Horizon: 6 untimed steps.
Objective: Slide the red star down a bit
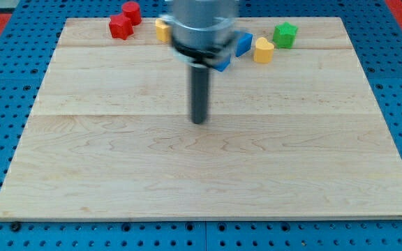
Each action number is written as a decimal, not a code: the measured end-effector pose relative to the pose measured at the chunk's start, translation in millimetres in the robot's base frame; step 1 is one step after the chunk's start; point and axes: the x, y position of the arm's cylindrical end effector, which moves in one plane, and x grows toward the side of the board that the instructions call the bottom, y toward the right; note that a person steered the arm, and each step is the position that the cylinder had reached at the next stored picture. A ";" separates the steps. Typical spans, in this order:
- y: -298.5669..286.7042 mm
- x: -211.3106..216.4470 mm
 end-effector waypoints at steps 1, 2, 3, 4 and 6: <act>-100.5 -46.0; -201.5 -85.8; -257.7 -106.0; -257.7 -106.0; -234.5 -243.9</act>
